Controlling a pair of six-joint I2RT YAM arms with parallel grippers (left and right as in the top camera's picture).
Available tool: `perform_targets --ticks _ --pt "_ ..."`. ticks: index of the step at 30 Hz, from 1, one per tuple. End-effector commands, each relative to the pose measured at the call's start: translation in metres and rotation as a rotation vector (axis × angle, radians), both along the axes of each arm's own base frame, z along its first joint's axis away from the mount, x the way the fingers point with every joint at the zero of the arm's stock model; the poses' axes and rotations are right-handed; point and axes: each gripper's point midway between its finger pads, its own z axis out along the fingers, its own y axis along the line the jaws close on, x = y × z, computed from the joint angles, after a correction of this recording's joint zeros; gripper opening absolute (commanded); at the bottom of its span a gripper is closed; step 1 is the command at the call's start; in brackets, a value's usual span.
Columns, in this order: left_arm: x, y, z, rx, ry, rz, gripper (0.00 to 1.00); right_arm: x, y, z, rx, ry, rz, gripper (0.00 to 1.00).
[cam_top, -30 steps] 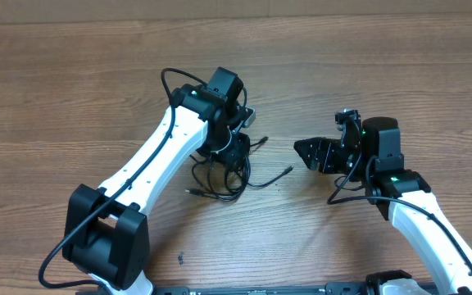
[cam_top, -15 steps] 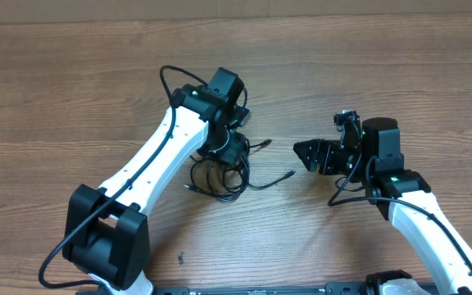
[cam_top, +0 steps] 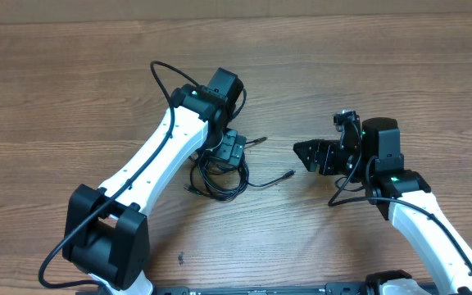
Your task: Untangle cables
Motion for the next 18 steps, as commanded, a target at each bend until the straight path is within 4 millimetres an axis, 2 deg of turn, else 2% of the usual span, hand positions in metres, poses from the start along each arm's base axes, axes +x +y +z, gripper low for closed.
perform_targets --ticks 1,8,18 --pt "0.008 0.002 0.015 -0.012 -0.06 0.044 1.0 0.006 0.0 0.014 0.003 -0.042 0.001 0.77" --pt "0.012 0.007 0.0 0.033 -0.049 0.054 1.0 0.005 0.0 0.012 0.002 -0.035 0.001 0.77" --pt "0.008 0.009 -0.049 0.098 0.066 0.05 0.98 0.005 0.0 0.012 0.001 -0.035 0.001 0.77"
